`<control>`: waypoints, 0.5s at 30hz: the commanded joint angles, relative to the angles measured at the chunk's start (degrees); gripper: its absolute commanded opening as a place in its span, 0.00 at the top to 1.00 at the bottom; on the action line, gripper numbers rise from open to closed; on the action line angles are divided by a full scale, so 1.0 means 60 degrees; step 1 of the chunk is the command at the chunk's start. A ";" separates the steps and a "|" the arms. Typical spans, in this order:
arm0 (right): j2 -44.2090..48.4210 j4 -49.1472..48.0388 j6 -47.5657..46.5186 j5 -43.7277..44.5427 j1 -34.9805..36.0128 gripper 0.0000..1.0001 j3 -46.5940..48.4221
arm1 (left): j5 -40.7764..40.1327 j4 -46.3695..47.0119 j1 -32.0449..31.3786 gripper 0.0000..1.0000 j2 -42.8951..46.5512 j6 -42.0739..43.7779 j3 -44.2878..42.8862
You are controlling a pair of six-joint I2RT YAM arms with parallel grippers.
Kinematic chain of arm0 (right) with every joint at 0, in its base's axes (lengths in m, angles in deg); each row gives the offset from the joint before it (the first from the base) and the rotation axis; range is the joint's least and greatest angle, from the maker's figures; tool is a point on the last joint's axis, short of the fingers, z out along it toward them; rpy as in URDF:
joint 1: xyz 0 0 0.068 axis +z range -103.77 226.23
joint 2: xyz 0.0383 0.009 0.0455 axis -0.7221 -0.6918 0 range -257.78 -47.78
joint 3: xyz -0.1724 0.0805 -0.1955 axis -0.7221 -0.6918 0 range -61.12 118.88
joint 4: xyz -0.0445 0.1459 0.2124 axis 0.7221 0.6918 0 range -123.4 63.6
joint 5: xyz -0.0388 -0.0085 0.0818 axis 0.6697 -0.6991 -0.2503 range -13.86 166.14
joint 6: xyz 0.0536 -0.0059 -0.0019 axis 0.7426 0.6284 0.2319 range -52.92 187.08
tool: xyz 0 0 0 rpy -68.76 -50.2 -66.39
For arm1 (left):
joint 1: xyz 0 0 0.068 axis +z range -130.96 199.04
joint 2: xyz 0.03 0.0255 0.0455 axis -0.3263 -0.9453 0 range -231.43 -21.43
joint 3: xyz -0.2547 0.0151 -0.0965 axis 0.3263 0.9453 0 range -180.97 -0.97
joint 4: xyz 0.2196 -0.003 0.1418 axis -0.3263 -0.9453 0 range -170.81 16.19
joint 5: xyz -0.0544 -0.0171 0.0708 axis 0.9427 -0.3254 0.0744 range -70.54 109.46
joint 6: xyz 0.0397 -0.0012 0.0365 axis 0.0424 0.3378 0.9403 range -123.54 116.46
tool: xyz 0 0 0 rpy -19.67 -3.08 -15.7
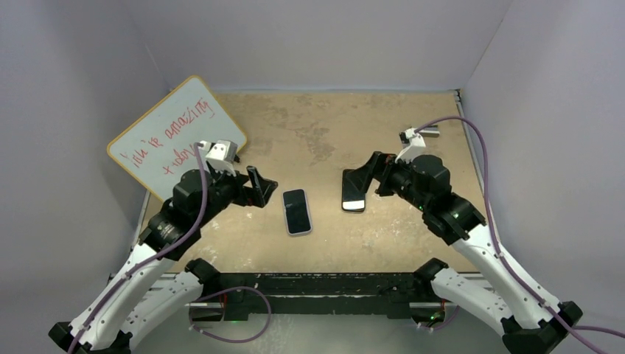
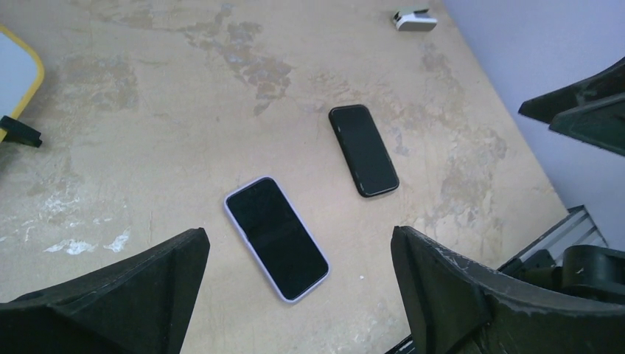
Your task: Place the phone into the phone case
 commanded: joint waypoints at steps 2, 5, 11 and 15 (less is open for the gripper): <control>0.0745 0.1053 0.0103 0.0228 0.0016 0.01 0.0028 | -0.0098 0.0897 0.0012 0.01 0.0673 -0.0435 -0.0084; 0.1109 0.1348 0.0098 0.0166 0.0025 0.01 -0.0030 | -0.0112 0.1106 0.0005 0.01 0.0877 -0.0624 0.0037; 0.1401 0.1156 0.0203 -0.0054 0.0016 0.01 -0.0330 | -0.0047 0.1078 0.0004 0.01 0.0861 -0.0752 0.0137; 0.1436 0.1025 0.0390 -0.0274 0.0017 0.01 -0.0542 | -0.0011 0.0948 0.0005 0.03 0.0813 -0.0806 0.0107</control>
